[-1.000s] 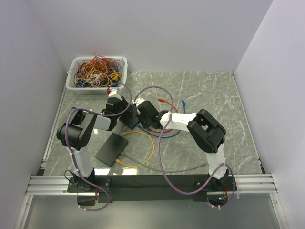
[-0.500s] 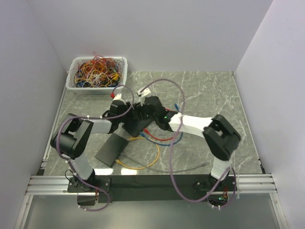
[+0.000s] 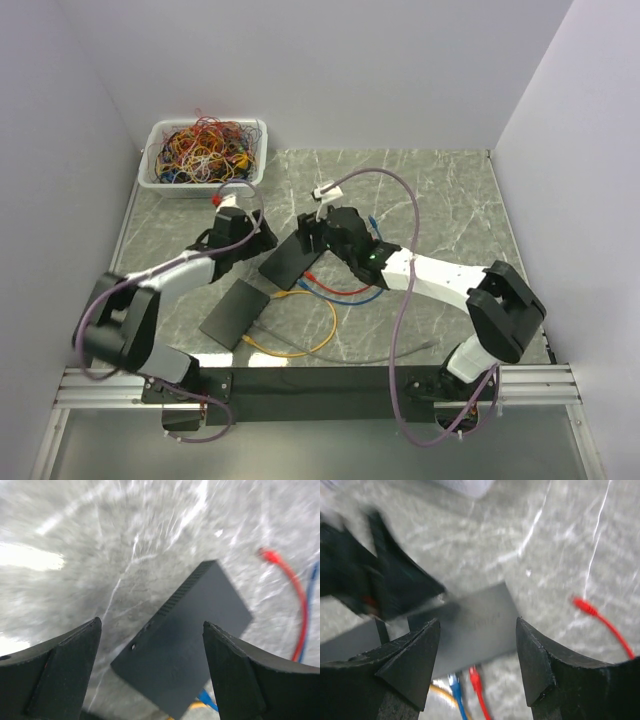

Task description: Insert the plug into the switch port

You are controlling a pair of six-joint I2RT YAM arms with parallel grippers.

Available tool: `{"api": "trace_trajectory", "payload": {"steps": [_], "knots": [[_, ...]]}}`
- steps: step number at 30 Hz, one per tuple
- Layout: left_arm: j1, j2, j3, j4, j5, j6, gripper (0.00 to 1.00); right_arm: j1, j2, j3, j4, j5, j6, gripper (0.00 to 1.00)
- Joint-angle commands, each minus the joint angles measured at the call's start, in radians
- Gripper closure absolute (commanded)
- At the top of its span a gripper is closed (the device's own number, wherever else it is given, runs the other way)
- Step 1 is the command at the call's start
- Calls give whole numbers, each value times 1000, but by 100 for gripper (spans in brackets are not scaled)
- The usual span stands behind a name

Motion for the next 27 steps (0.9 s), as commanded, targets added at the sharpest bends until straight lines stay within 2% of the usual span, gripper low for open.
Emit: {"api": "trace_trajectory", "payload": {"steps": [1,6,10,11,12,16,20,23,24,27], "knots": [[2,-183,-33,-42,-105,-6,11,9,-92,-20,6,-10,57,31],[3,-406,-110,-110,-280,18,11,23,-207,-66,5,-8,46,31],[5,-646,-202,-157,-544,-33,9,29,-305,-123,31,-10,37,29],[6,-683,-228,-152,-649,-41,9,30,-320,-128,29,-10,34,29],[6,-720,-289,-131,-691,-33,9,30,-343,-131,25,-8,27,29],[6,-903,-441,38,-734,156,10,33,-388,-155,20,11,22,28],[6,-992,-596,212,-809,226,10,33,-426,-212,75,68,33,28],[8,-994,-658,358,-854,304,8,33,-426,-232,106,125,43,27],[11,-981,-703,508,-854,338,8,32,-414,-230,100,139,48,27],[44,-873,-754,729,-805,393,8,33,-391,-217,89,183,60,27]]}}
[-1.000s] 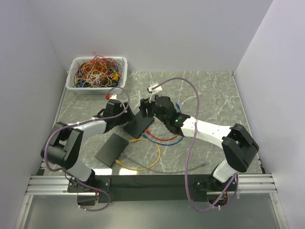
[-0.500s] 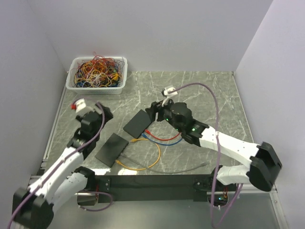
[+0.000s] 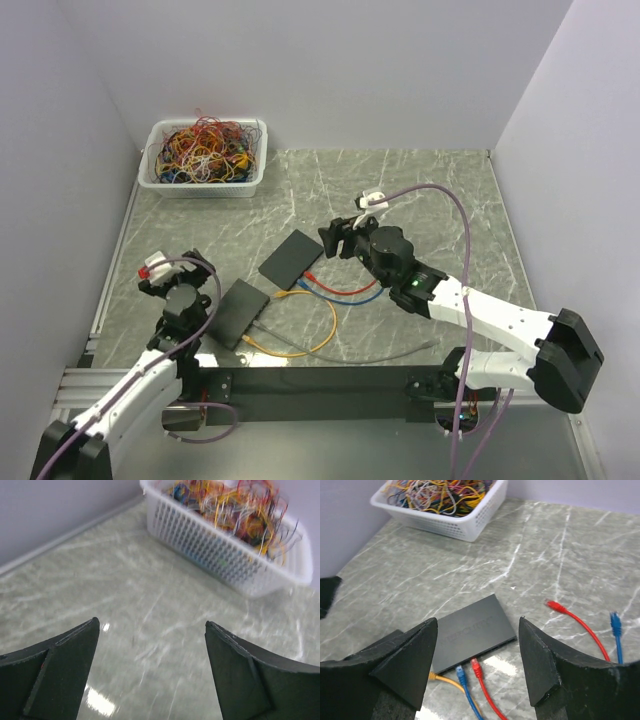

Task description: Insert the plug into the switch port

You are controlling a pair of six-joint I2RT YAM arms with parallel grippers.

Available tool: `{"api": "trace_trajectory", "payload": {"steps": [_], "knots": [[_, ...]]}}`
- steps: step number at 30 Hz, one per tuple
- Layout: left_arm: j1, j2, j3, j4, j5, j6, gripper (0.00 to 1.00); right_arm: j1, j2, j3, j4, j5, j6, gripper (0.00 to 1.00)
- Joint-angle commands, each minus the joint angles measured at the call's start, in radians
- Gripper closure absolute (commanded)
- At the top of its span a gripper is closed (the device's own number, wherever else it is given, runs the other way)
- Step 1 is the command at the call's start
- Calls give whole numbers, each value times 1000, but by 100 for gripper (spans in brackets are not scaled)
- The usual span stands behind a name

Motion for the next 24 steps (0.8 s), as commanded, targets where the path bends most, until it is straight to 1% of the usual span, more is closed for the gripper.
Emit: {"api": "trace_trajectory", "payload": {"steps": [1,3,4,5,6,7,8,9,10,11,12,13,14,17,18,24], "knots": [[45,149,-75,420,18,96,7,6,6,11,57,86,25,27],[120,256,-56,504,86,95,6,4,9,3,68,82,28,27],[146,372,-47,561,125,100,6,4,12,2,68,76,28,27],[188,430,24,579,165,111,6,4,12,-2,71,73,25,27],[210,490,52,613,194,126,6,4,17,-2,80,74,22,27],[229,603,78,668,228,158,7,-1,17,-6,83,82,20,27],[255,652,104,687,294,172,7,-4,20,-11,94,85,17,27],[267,694,158,684,329,183,8,-7,35,-18,120,93,13,27],[281,778,169,699,377,181,8,-13,44,-23,121,131,19,27],[314,832,174,813,417,183,8,-40,55,-19,114,140,32,27],[325,895,192,826,511,215,12,-63,75,-14,102,133,72,27],[325,894,213,766,550,229,13,-83,81,-20,102,95,94,27],[328,885,208,753,570,226,11,-121,83,-28,109,70,111,27],[328,901,195,797,584,233,11,-140,80,-74,158,45,151,27],[328,900,192,796,572,227,1,-142,83,-75,166,42,157,27],[328,900,194,794,574,226,1,-140,83,-77,158,47,169,28]]}}
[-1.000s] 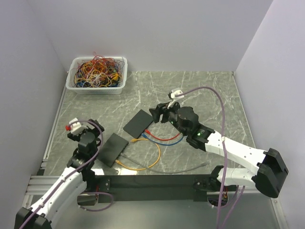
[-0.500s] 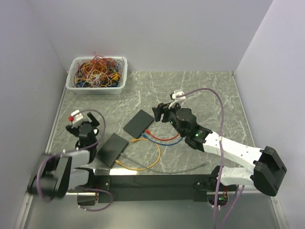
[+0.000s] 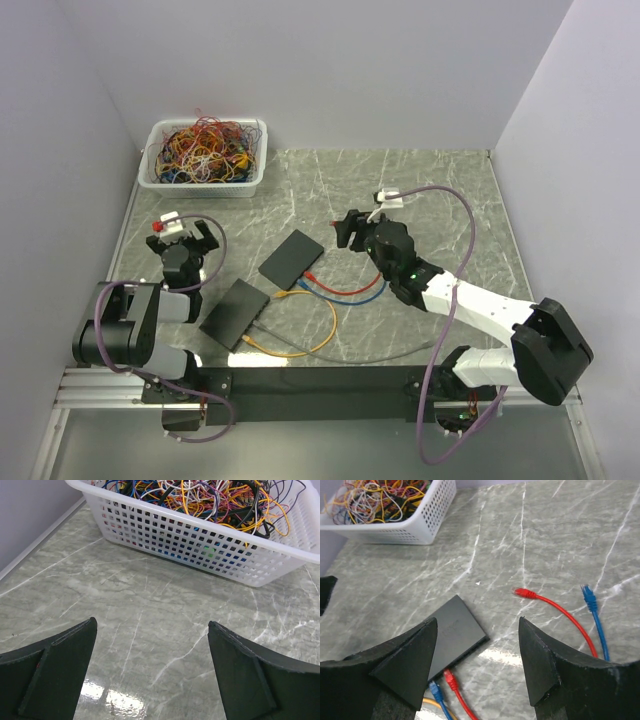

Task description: Insert the plug into the switch port

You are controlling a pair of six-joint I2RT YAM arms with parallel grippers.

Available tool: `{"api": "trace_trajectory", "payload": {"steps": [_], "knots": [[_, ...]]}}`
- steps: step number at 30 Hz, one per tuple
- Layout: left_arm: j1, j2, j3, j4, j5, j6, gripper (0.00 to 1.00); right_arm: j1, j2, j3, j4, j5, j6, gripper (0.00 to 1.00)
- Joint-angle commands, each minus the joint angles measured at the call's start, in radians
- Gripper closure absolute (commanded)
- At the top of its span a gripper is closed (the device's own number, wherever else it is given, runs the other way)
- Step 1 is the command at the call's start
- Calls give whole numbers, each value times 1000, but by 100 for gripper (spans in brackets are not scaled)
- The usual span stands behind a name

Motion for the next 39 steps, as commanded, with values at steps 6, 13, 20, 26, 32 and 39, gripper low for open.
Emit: {"api": "trace_trajectory", "payload": {"steps": [6,13,20,26,32,39], "knots": [[4,3,6,67,36,19,1,3,1,-7,68,-10,40,28],[4,3,5,68,36,19,1,3,-54,-47,61,73,42,28],[4,1,5,67,36,19,1,0,-20,-36,57,32,71,29],[4,3,5,68,36,19,1,0,-45,-62,67,50,72,28],[4,1,5,68,36,19,1,0,-28,-22,3,118,84,28],[4,3,5,67,36,19,1,-1,-2,2,-31,132,100,28]]}}
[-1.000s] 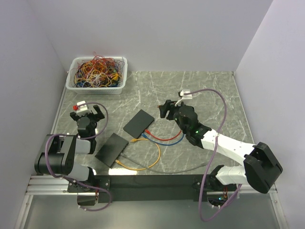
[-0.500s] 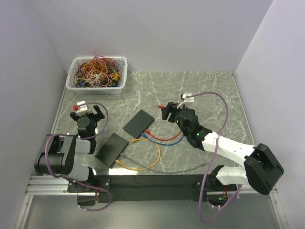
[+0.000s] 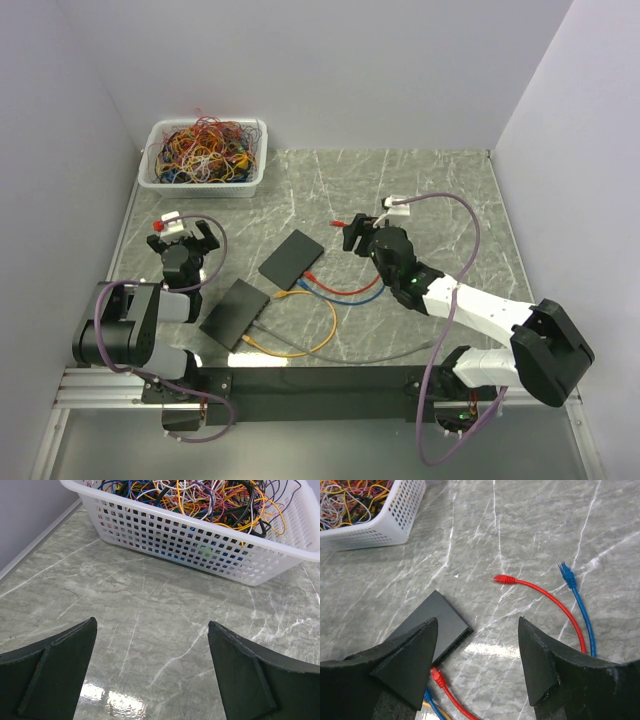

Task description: Insert the plug into the switch port

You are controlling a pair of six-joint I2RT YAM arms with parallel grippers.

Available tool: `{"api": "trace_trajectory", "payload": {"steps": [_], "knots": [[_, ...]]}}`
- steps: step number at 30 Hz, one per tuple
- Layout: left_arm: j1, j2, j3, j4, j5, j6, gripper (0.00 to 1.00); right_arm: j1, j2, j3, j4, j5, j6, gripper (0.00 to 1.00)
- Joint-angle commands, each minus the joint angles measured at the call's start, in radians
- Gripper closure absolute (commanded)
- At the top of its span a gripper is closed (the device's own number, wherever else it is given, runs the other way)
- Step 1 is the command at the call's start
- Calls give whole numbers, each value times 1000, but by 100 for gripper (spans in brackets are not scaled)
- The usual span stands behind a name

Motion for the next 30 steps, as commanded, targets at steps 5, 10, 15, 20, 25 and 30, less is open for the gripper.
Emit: {"api": "trace_trajectory", "payload": {"steps": [5,10,15,20,25,30], "knots": [[4,3,5,60,18,13,1,-5,17,45,0,36,21,28],[4,3,6,62,18,12,1,-7,31,55,-6,27,27,28],[4,1,5,60,18,12,1,-7,50,71,-7,-4,41,28],[4,1,6,62,18,13,1,-5,34,46,20,-37,41,28],[4,1,5,60,18,13,1,-1,5,8,106,-103,24,28],[4,1,5,62,18,12,1,38,-8,-32,189,-156,-4,28]]}}
